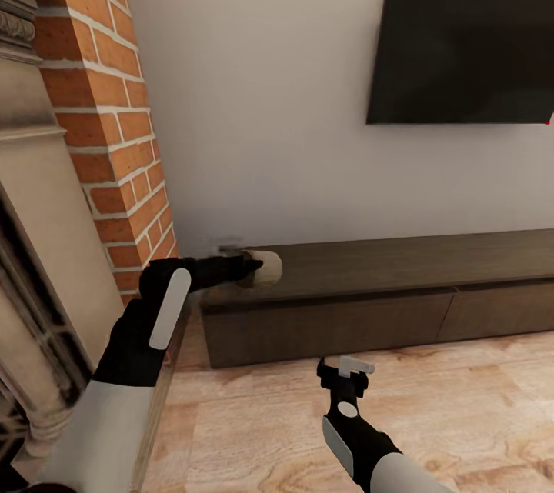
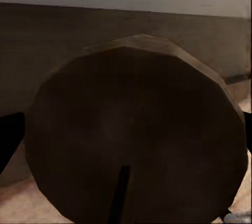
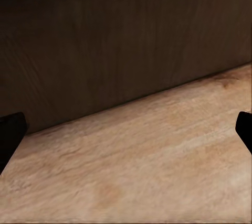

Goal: Place each of the two pumpkins and all three candles from the living room inside a cabinet in the living room (use any cabinet), then make sure every cabinet is closed, and position the cauldron so it is next to a table in the living room.

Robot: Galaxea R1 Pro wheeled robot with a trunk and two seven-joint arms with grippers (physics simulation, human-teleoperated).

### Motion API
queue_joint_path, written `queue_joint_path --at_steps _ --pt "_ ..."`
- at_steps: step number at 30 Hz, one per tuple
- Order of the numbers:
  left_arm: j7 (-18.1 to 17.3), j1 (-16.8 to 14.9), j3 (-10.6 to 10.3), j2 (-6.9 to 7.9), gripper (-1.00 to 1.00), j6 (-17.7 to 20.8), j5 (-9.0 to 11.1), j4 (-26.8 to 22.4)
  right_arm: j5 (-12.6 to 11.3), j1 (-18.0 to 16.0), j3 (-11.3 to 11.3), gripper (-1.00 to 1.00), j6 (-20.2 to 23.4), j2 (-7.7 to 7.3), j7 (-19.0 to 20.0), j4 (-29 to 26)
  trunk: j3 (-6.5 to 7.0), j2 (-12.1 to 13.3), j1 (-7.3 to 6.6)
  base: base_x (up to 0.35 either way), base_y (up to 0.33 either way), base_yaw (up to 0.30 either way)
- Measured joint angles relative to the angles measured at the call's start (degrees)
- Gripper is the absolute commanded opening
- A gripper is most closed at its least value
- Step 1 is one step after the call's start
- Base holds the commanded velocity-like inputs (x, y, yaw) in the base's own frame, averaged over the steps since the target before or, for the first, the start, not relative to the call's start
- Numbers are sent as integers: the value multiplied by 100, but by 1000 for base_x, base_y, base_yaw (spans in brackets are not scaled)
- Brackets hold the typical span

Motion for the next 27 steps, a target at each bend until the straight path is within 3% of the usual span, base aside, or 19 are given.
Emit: queue_joint_path --at_steps 2,5,7,8,9,10,11,12,14,16,17,18,19,21,23,27 --pt "103 -503 1 -129 -100 25 223 178 -72 -1 -5 100 -12 0 104 39 0 0 0 0 0 0" --pt "185 -1259 10 -200 -100 28 961 663 -190 -1 -15 100 -7 0 216 62 2 -2 -2 0 0 0" --pt "257 -1943 20 -175 -100 23 1756 1391 -358 -1 -18 100 -9 0 367 73 2 -2 -2 0 0 0" --pt "329 -2325 23 -43 -100 4 2501 1843 -516 -1 -16 100 -14 0 547 88 1 0 0 0 0 0" --pt "340 -2449 22 40 -100 -1 2838 1969 -585 -1 -19 100 -18 0 625 94 1 -2 -2 0 0 0" --pt "341 -2513 20 115 -100 -2 2989 2083 -682 -1 -26 100 -20 0 675 96 0 -2 -1 0 0 0" --pt "303 -2579 24 291 -100 1 3260 2302 -1028 -1 -45 100 -13 0 728 97 0 -1 -1 0 0 0" --pt "217 -2596 23 421 -100 8 3226 2389 -1261 -1 -50 100 12 0 725 95 0 -1 -1 0 0 0" --pt "-442 -2621 10 798 -100 21 3662 2619 -1962 -7 -53 100 317 0 723 -4 0 -1 -1 0 0 0" --pt "-957 -2625 4 1071 -100 17 3573 2731 -2548 -9 -54 100 698 0 760 -167 0 -1 -1 0 0 0" --pt "-1044 -2624 0 1106 -100 19 3598 2740 -2683 -9 -54 100 750 0 788 -205 0 -1 -1 0 0 0" --pt "-1207 -2625 -5 1164 -100 24 3652 2751 -3043 -10 -53 100 818 0 987 -284 0 -2 -1 0 0 0" --pt "-1274 -2625 -22 1185 -100 27 3667 2761 -3235 -10 -50 100 851 0 1240 -320 0 -2 -1 0 0 0" --pt "-1351 -2625 -133 1212 -100 24 3633 2764 -3472 -10 -49 100 904 0 1882 -380 0 -1 -1 0 0 0" --pt "-1525 -2625 -369 1253 -100 24 3663 2755 -3584 -10 -56 100 906 0 2410 -416 0 -1 -1 0 0 0" --pt "-2275 -2625 -629 1285 -100 7 3630 2752 -3679 -9 -206 100 823 0 2645 -432 0 -2 -1 0 0 0"
